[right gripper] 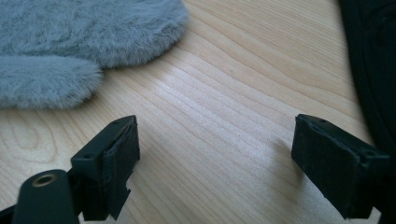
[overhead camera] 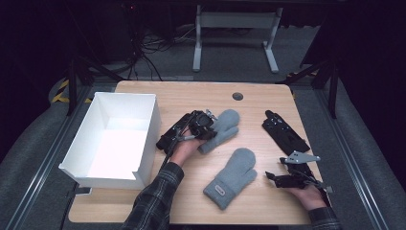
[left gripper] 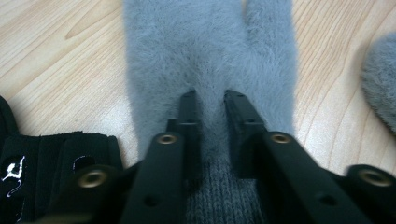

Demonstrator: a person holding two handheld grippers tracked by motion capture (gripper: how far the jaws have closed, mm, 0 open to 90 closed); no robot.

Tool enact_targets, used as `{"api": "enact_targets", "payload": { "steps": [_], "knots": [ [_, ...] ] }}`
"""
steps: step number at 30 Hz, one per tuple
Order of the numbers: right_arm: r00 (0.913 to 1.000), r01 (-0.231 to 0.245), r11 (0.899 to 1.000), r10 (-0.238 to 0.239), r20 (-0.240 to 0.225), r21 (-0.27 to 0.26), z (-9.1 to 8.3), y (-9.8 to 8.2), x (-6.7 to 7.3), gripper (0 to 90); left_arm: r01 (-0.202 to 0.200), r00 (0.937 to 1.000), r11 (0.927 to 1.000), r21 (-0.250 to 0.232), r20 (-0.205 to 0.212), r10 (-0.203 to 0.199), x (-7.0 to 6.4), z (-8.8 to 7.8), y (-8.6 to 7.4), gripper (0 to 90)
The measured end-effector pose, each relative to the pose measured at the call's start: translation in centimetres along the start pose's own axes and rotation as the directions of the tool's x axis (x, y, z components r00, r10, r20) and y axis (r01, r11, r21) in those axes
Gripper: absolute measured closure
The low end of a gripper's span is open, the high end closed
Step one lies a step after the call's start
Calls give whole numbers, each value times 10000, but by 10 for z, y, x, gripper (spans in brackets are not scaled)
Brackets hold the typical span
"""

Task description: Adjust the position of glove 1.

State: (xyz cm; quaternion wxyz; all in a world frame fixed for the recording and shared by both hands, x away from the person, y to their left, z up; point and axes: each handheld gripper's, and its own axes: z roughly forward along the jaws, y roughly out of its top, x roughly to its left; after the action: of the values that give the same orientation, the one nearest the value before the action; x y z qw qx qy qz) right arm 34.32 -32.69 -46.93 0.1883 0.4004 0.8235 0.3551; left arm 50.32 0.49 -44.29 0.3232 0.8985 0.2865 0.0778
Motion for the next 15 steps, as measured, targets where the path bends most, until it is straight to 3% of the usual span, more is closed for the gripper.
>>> {"api": "enact_targets", "payload": {
  "steps": [6,15],
  "knots": [
    [10000,-1,10000,1,-2,-1,0,0,0,156,337,9992,9993,-181,219,-333,0,-9,3,869],
    [10000,0,10000,0,-2,-1,0,0,0,156,605,9978,9970,-485,294,-591,-13,-44,-6,874]
  ]
}}
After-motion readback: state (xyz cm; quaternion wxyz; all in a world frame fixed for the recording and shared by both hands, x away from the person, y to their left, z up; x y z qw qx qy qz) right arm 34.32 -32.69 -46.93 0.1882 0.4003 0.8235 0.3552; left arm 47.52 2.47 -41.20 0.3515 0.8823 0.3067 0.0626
